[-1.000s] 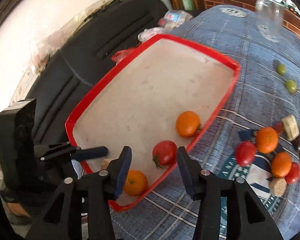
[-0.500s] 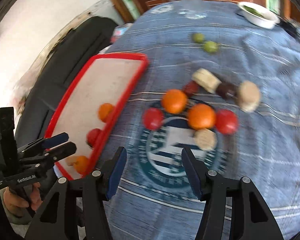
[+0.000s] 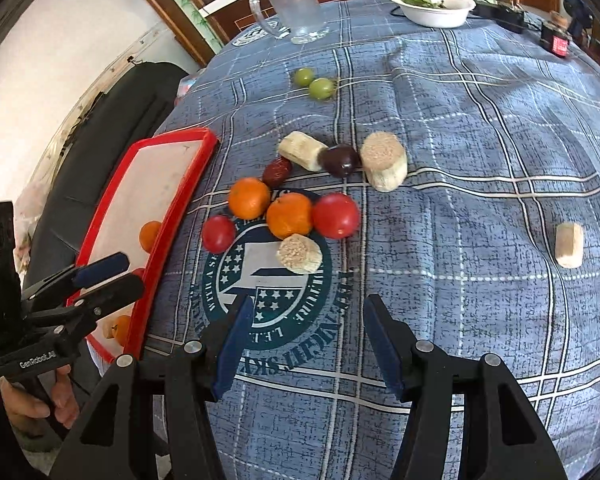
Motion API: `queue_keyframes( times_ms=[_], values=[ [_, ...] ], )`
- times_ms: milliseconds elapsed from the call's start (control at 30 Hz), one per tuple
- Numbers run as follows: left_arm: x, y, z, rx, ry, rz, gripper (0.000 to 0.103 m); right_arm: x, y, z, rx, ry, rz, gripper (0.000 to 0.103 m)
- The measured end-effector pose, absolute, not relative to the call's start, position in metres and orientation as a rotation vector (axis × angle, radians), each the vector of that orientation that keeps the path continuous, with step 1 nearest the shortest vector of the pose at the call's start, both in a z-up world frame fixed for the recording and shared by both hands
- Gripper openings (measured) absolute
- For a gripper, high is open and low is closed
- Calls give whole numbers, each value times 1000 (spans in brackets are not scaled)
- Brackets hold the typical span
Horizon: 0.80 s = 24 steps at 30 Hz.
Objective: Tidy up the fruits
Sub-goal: 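Move both open tools back over the table items, then grasp a round tan bread piece with the right tool while the left tool grasps a red tomato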
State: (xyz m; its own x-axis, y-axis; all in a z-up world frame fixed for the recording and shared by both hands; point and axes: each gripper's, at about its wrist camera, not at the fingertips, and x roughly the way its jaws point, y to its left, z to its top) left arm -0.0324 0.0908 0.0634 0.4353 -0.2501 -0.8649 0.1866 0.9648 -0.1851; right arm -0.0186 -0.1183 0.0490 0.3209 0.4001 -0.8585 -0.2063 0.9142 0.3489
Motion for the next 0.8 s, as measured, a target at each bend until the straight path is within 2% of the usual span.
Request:
queue_keyframes(
  times_ms=[200,267,400,533,633,700,800],
  values=[
    [-12,73,54,-3,1105,-270,63,-12,-106,46,164,1189,425,57],
    [-7,72,52,6,1101,-277,63,-6,-96,43,137,1193,432,51],
    [3,71,45,18,1112,-269,63,7,-81,35,93,1203,415,46],
    [10,71,38,25,1135,-271,57,20,-69,26,52,1217,396,40],
    [12,67,34,37,1147,-284,53,27,-62,19,22,1230,386,30],
    [12,63,31,50,1150,-295,52,28,-61,19,17,1227,384,29],
    [15,59,26,62,1163,-300,46,27,-62,19,32,1228,378,28]
  ],
)
